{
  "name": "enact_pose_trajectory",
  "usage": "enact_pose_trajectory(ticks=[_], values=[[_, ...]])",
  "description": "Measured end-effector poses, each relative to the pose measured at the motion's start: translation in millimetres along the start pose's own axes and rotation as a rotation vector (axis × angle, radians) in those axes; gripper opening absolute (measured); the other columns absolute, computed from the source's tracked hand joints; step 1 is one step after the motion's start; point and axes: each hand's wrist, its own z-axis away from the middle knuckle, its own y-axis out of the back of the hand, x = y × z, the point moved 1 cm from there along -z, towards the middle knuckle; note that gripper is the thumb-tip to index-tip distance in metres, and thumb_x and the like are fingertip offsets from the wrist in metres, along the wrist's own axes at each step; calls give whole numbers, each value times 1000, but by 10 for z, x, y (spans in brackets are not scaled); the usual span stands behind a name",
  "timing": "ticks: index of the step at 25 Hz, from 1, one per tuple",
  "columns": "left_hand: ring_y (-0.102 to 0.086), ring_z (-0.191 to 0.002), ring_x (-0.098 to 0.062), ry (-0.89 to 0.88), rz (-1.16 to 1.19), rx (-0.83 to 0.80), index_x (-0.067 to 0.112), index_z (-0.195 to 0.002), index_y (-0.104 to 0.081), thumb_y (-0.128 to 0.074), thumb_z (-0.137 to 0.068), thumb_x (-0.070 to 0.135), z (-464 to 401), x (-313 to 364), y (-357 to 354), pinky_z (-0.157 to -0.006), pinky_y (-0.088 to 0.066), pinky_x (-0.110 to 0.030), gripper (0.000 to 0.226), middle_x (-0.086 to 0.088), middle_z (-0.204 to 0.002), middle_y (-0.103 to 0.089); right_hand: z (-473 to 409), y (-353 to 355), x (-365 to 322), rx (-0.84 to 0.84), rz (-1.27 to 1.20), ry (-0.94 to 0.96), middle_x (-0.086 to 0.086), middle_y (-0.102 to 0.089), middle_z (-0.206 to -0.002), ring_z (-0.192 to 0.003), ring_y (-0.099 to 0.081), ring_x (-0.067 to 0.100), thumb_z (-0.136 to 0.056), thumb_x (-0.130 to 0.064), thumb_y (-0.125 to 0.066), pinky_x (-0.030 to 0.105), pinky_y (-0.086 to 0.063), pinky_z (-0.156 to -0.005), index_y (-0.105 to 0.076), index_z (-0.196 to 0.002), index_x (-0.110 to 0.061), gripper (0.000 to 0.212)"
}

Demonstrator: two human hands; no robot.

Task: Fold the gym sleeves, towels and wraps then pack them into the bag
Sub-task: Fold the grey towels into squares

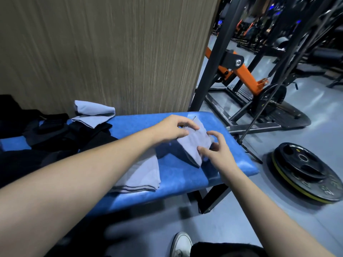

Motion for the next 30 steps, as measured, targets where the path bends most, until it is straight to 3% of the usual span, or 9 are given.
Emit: enact_pose_trajectory(ticks=[3,6,11,13,16,19,23,27,30], values=[[-50,-86,-14,-18,164,4,26,-106,-71,-53,-93,-4,162,267,144,-75,-37,-32,37,14,-99,-73,162,55,-216,-172,-528,-49,18,-68,-103,-82,-65,27,-91,-4,-65,32,-56,-72,-50,-131,-32,51],[-47,-78,-11,6,176,72,19,-110,-70,-53,-93,-5,474,420,321,-65,-37,-25,34,9,-84,-63,336,-2,-456,-262,-703,-46,14,-70,-104,-85,-67,28,-91,4,-59,31,-57,-67,-53,-129,-24,47],[-51,-63,1,120,38,195,23,-108,-72,-60,-88,2,1219,310,560,-63,-42,-17,32,7,-85,-61,562,-366,-693,-350,-368,45,4,-65,-94,-79,-57,22,-87,5,-64,37,-43,-70,-69,-105,-15,27],[-55,-64,5,155,-50,263,32,-104,-72,-66,-85,9,1532,200,588,-69,-46,-20,30,14,-90,-66,677,-542,-768,-360,-193,98,0,-65,-95,-77,-58,17,-85,0,-67,34,-45,-71,-71,-103,-19,26],[-52,-61,6,204,-140,359,34,-102,-70,-72,-81,16,1881,92,570,-67,-40,-17,28,23,-72,-59,810,-753,-878,-375,-65,130,0,-63,-98,-71,-59,16,-84,-2,-68,25,-49,-62,-71,-101,-21,26],[-54,-82,-3,258,-293,393,34,-112,-67,-71,-83,23,2000,-46,538,-78,-40,-21,31,14,-91,-52,771,-889,-800,-348,58,155,-2,-59,-93,-66,-55,13,-82,-7,-72,20,-45,-59,-69,-98,-26,26],[-46,-103,-15,352,-584,267,37,-127,-55,-60,-92,35,2061,-308,424,-96,-42,-29,35,6,-107,-38,724,-1102,-463,-385,453,263,3,-45,-99,-81,-51,10,-81,-23,-78,16,-41,-79,-64,-103,-40,32],[-41,-110,-15,287,-638,285,40,-131,-52,-57,-94,42,2098,-342,459,-99,-39,-30,37,9,-117,-37,679,-1072,-415,-349,406,321,0,-41,-103,-92,-55,11,-84,-25,-77,13,-41,-87,-65,-111,-39,32],[-31,-134,-15,154,-714,347,40,-143,-43,-51,-95,48,2135,-343,478,-111,-32,-32,49,10,-147,-30,647,-1000,-493,-281,412,373,-3,-43,-113,-94,-55,3,-87,-26,-73,9,-41,-87,-64,-119,-36,35]])
